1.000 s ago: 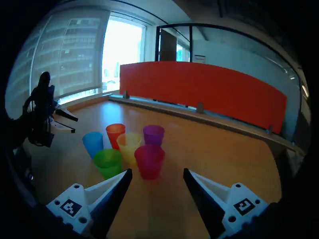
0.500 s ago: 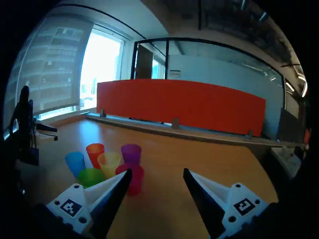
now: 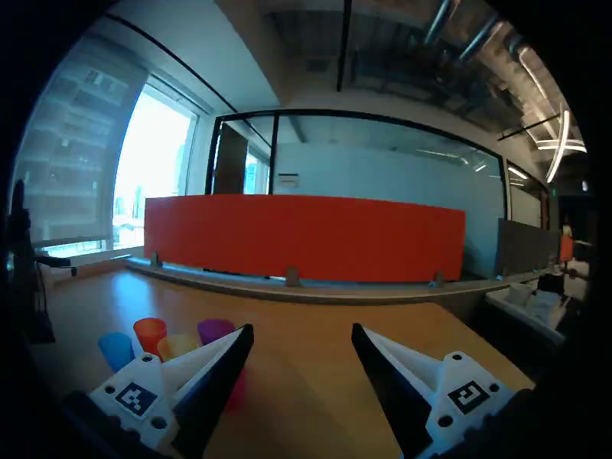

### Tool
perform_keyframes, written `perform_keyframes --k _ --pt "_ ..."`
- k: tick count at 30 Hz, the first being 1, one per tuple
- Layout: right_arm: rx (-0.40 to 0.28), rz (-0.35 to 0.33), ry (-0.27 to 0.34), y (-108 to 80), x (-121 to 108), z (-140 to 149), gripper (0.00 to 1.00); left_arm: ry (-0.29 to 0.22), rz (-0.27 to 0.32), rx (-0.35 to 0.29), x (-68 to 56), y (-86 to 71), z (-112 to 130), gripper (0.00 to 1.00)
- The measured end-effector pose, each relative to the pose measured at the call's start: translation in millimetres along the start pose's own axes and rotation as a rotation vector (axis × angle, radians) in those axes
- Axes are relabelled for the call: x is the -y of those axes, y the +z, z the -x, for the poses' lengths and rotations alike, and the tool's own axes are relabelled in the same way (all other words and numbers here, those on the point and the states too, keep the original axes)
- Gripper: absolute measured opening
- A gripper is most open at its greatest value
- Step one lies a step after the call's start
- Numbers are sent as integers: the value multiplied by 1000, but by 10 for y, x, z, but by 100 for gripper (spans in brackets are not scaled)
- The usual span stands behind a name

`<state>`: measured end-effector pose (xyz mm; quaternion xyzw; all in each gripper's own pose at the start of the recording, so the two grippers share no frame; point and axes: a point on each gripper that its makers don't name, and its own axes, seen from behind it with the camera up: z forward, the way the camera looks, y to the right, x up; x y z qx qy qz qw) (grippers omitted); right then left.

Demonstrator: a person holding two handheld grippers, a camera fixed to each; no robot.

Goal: Pour water

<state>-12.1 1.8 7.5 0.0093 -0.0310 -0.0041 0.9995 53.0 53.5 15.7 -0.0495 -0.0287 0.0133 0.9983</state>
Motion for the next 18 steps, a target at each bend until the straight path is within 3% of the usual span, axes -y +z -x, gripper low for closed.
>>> perform_keyframes --k 11,18 --pt "-46 54 115 -18 -56 -96 99 -62 -41 -39 28 -29 -41 97" --pt "-45 61 123 -46 -42 -157 99 -84 -41 -41 -46 -22 25 97"
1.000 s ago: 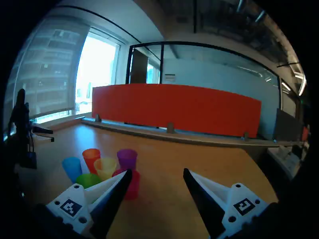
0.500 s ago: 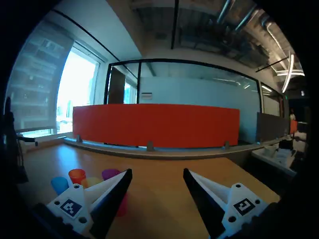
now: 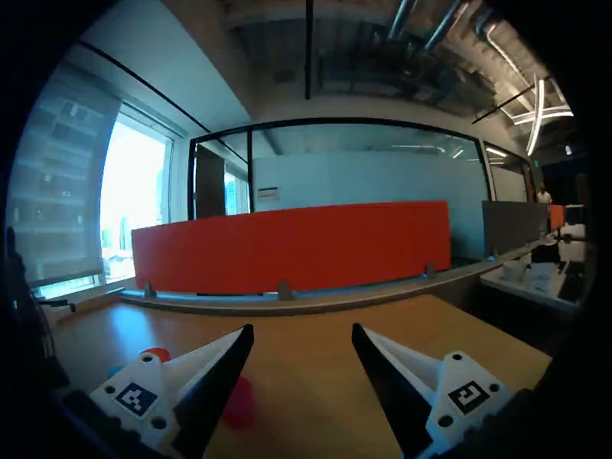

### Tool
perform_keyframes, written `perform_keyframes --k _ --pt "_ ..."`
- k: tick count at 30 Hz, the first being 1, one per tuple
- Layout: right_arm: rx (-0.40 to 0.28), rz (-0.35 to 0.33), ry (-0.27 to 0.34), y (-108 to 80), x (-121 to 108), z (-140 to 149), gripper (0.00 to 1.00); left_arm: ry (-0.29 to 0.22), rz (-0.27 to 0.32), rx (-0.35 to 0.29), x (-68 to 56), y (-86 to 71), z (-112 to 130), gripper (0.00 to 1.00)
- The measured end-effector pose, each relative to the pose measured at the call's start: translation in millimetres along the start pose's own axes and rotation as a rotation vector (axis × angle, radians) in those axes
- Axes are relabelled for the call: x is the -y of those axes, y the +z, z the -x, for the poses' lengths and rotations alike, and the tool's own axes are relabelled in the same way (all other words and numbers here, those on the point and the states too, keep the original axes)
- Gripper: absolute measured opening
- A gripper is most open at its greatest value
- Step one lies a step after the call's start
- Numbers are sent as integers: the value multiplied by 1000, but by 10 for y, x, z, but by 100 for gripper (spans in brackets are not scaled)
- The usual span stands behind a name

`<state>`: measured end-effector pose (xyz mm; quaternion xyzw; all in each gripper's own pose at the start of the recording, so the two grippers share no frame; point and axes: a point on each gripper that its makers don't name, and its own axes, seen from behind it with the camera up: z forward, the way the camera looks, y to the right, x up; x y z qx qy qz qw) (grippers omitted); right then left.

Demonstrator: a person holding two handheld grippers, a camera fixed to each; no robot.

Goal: Pour water

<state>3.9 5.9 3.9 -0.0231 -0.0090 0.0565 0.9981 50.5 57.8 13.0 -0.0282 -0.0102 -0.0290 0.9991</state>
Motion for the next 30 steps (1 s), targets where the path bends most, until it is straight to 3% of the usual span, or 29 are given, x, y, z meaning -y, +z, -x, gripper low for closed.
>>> perform_keyframes --k 14,30 --pt "12 21 -51 -22 51 77 99 30 -9 -28 -47 63 102 97" --pt "41 44 -81 -10 46 89 99 117 -65 -55 93 68 286 97"
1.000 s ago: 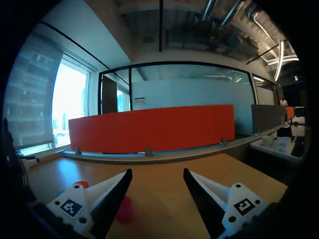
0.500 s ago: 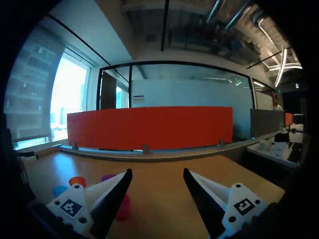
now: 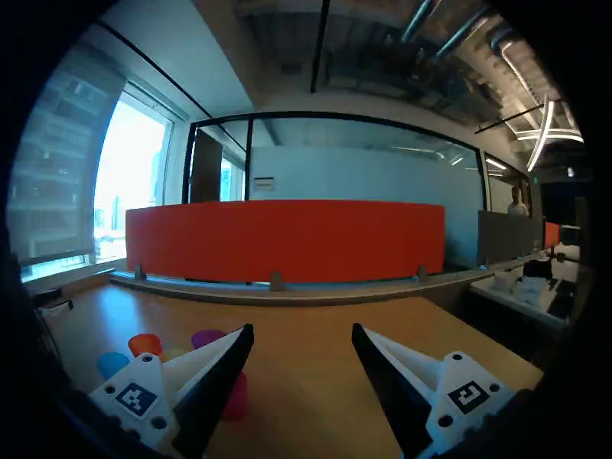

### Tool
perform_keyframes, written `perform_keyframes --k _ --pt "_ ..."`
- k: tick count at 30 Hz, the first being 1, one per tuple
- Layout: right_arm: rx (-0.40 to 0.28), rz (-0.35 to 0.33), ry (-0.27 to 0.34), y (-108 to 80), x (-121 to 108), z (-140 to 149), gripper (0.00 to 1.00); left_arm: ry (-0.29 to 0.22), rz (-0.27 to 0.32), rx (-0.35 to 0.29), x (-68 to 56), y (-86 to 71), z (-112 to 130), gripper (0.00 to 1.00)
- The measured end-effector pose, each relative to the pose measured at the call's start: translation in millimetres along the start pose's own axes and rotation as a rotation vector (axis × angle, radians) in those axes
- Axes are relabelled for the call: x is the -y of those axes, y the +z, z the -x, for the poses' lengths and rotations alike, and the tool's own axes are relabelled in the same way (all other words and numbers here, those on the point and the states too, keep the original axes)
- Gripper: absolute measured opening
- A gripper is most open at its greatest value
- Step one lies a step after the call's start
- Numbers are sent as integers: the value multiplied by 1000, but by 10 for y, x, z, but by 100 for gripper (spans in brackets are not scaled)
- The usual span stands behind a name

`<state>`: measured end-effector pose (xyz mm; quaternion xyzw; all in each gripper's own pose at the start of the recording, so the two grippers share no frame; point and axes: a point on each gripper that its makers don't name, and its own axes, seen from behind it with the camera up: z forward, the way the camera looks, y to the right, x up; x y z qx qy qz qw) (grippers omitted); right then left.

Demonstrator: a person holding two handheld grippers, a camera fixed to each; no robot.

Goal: Pour water

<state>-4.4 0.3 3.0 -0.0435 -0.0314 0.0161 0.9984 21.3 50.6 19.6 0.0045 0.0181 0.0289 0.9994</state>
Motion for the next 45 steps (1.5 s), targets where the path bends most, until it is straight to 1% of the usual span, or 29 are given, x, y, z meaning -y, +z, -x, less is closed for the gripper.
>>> perform_keyframes --k 6,11,17,20,28,35,38,41,45 --pt "12 19 -11 -15 -40 48 99 -5 -8 5 94 -41 92 97" --pt "19 27 -6 -26 -45 84 99 0 -25 -2 243 -114 94 97" --pt "8 36 1 -33 -57 53 99 7 -47 2 419 -191 149 97" --pt "5 43 1 -48 -68 27 99 7 -51 4 482 -224 166 97" --pt "-3 44 -3 -86 -37 -31 99 -4 -45 -9 532 -264 149 97" --pt "-7 42 -12 -107 -23 -85 99 -42 -39 -3 533 -240 184 97" --pt "-8 42 -11 -110 -28 -78 99 -56 -40 2 553 -233 202 97" --pt "-7 42 -7 -113 -44 -69 99 -55 -42 7 559 -233 205 97" --pt "-7 42 -5 -118 -67 -54 99 -55 -32 16 535 -216 221 97"
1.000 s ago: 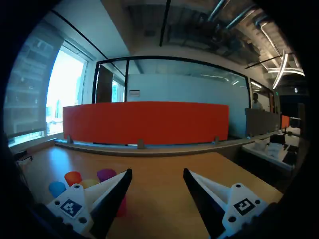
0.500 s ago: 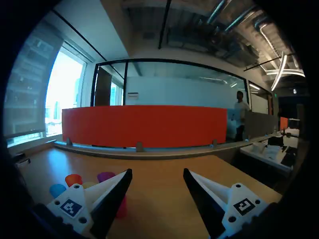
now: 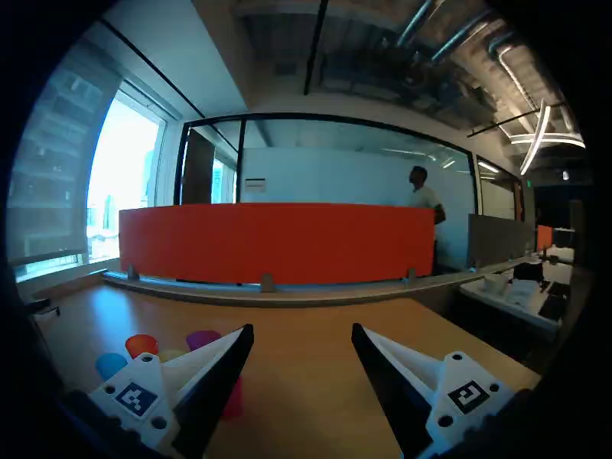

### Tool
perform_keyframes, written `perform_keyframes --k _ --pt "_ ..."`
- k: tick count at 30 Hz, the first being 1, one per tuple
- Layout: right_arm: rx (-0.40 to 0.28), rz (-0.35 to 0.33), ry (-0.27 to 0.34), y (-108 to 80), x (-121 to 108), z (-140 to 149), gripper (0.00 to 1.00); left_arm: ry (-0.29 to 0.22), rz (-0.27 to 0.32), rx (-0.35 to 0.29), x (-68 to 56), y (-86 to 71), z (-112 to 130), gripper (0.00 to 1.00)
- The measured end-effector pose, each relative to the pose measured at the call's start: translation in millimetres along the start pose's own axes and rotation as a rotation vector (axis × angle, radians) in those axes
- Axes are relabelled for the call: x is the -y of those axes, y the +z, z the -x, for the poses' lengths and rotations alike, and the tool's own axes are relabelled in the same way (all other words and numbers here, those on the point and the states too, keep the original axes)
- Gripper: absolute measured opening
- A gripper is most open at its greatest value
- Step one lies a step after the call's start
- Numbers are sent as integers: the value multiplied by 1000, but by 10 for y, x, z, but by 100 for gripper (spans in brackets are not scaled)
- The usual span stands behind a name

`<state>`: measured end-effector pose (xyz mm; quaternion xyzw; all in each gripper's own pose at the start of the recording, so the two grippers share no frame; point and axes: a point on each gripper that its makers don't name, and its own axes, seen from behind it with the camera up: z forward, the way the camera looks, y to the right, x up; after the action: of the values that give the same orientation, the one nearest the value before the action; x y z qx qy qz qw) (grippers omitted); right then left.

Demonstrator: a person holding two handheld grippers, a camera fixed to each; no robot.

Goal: Pour water

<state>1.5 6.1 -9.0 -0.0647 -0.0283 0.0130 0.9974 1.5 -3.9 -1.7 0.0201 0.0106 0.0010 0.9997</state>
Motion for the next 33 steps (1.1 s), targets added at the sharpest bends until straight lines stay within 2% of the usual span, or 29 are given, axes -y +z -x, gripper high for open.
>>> perform_keyframes --k 17,26,33 --pt "-56 -37 13 -74 -46 -18 99 2 3 3 -5 6 5 97" --pt "-105 -59 12 -53 -100 -12 99 2 2 3 -3 4 5 97" --pt "-116 -64 28 -5 -135 85 99 2 2 3 -5 3 1 97"
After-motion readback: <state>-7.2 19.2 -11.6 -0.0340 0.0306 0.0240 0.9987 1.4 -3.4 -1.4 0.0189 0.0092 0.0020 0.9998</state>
